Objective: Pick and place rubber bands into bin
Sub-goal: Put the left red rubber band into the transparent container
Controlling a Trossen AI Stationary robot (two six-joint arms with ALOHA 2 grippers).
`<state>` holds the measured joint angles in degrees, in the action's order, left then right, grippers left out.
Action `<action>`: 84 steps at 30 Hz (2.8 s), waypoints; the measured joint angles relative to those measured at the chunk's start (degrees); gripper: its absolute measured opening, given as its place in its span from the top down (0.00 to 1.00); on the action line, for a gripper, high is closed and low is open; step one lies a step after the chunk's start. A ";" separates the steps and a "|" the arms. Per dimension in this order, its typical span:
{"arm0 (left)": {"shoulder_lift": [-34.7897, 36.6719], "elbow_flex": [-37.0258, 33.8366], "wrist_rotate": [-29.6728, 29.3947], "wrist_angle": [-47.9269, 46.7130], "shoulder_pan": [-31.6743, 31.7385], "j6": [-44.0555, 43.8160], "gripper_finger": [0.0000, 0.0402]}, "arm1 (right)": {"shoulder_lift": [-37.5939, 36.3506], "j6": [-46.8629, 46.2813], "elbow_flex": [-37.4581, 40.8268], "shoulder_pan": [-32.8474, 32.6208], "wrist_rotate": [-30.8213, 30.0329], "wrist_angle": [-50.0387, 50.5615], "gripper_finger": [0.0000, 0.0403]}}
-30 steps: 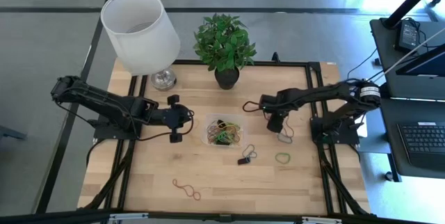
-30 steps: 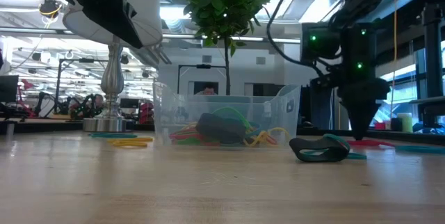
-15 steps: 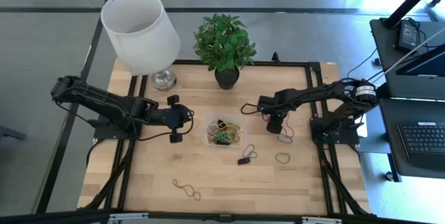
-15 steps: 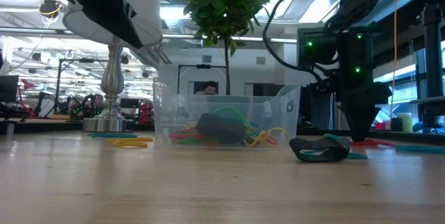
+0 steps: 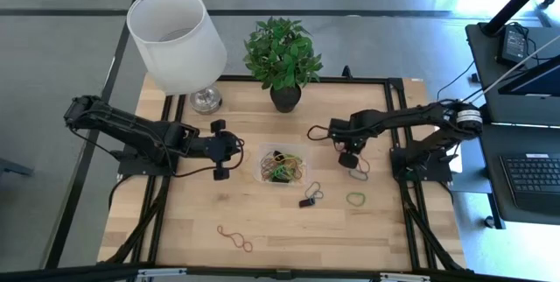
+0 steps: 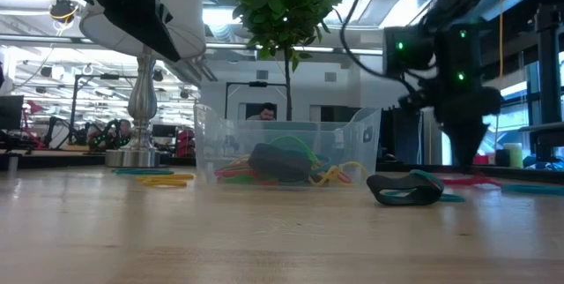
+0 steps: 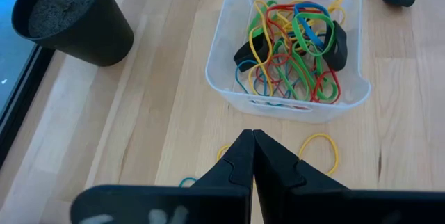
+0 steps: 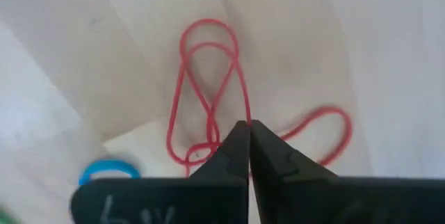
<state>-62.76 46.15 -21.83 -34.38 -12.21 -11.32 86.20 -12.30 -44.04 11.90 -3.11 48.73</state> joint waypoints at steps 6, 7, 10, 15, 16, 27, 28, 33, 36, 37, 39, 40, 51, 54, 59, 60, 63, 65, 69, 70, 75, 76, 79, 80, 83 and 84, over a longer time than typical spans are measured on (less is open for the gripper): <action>0.00 0.00 0.01 -0.03 0.00 0.05 0.99 | -5.38 -2.29 -4.12 0.00 -0.22 2.60 1.00; 0.00 0.00 0.01 -0.03 -0.02 0.05 0.99 | -6.23 -2.49 -5.07 0.00 -0.55 3.67 1.00; 0.00 0.00 0.03 -0.04 -0.01 0.05 0.99 | -8.57 -3.88 -8.77 0.00 -3.36 7.37 1.00; 0.00 0.00 0.05 -0.05 -0.01 0.05 0.99 | -11.39 -5.73 -16.60 -0.18 -7.97 16.89 1.00; 0.00 0.00 0.05 -0.03 0.00 0.05 0.99 | -11.88 -6.00 -18.27 -0.29 -8.56 18.46 1.00; 0.00 0.00 0.05 -0.03 -0.01 0.03 0.99 | -12.82 -10.24 -32.14 -3.97 -13.79 26.51 1.00; 0.00 0.00 0.05 -0.03 -0.02 0.03 0.99 | -12.80 -10.22 -32.41 -4.31 -13.77 26.58 1.00; 0.00 0.00 0.05 -0.03 -0.02 0.03 0.99 | -12.78 -11.67 -33.01 -6.30 -13.22 23.62 1.00; 0.00 0.00 0.05 -0.03 -0.02 0.03 0.99 | -12.56 -11.77 -33.01 -8.35 -11.97 18.18 1.00; 0.00 0.00 0.05 -0.03 -0.02 0.03 0.99 | -12.40 -12.03 -33.01 -9.14 -11.87 16.36 1.00; 0.00 0.00 0.05 -0.03 -0.02 0.03 0.99 | -11.70 -12.75 -33.01 -10.64 -11.80 13.26 1.00; 0.00 0.00 0.05 -0.03 0.00 0.03 0.99 | -11.22 -12.94 -33.01 -11.43 -11.82 11.64 1.00; 0.00 0.00 0.05 -0.10 -0.02 0.71 0.99 | 0.34 -13.19 -33.01 -19.54 -11.79 -6.89 1.00; 0.00 0.00 0.05 -0.10 -0.02 4.01 0.99 | 3.96 -13.21 -33.01 -20.99 -11.80 -12.59 1.00; 0.00 0.00 0.05 -0.11 -0.01 8.29 0.99 | 10.17 -14.69 -33.01 -22.14 -11.75 -19.04 1.00; 0.00 0.00 0.05 -0.10 -0.02 8.81 0.99 | 11.55 -15.66 -33.01 -22.13 -11.74 -19.62 1.00; 0.00 0.00 0.05 -0.10 -0.02 10.34 0.99 | 15.66 -18.06 -33.01 -22.03 -11.80 -20.06 1.00; 0.00 0.00 0.04 -0.10 0.00 11.60 0.99 | 18.32 -19.70 -33.01 -22.03 -11.79 -20.77 1.00; 0.00 0.00 0.03 -0.12 0.00 13.19 0.99 | 22.80 -23.37 -33.01 -22.08 -11.76 -20.85 1.00; 0.00 0.00 0.04 -0.11 -0.01 13.17 0.99 | 23.58 -23.68 -33.01 -22.08 -11.74 -20.90 1.00; 0.00 0.00 0.03 -0.10 -0.02 13.17 0.99 | 25.91 -23.75 -33.00 -21.89 -10.53 -21.27 0.99; 0.00 0.00 -0.03 -0.10 -0.01 13.17 0.99 | 25.93 -24.11 -32.99 -21.88 -10.34 -21.12 0.97; 0.00 0.00 -1.08 -0.13 -0.02 13.12 0.99 | 25.16 -25.02 -32.99 -21.88 -10.25 -21.06 0.91; 0.00 0.00 -1.28 -0.10 0.00 13.12 0.99 | 24.58 -25.10 -32.99 -21.88 -10.23 -21.16 0.88; 0.00 0.00 -1.57 -0.10 -0.02 13.11 0.99 | 22.22 -26.26 -32.99 -21.88 -10.25 -20.70 0.80; 0.00 0.00 -1.63 -0.12 -0.02 13.02 0.99 | 21.43 -26.44 -32.99 -21.76 -10.23 -20.47 0.77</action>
<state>-62.76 46.15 -23.46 -34.50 -12.23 1.70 107.63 -38.74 -77.03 -9.86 -13.35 28.26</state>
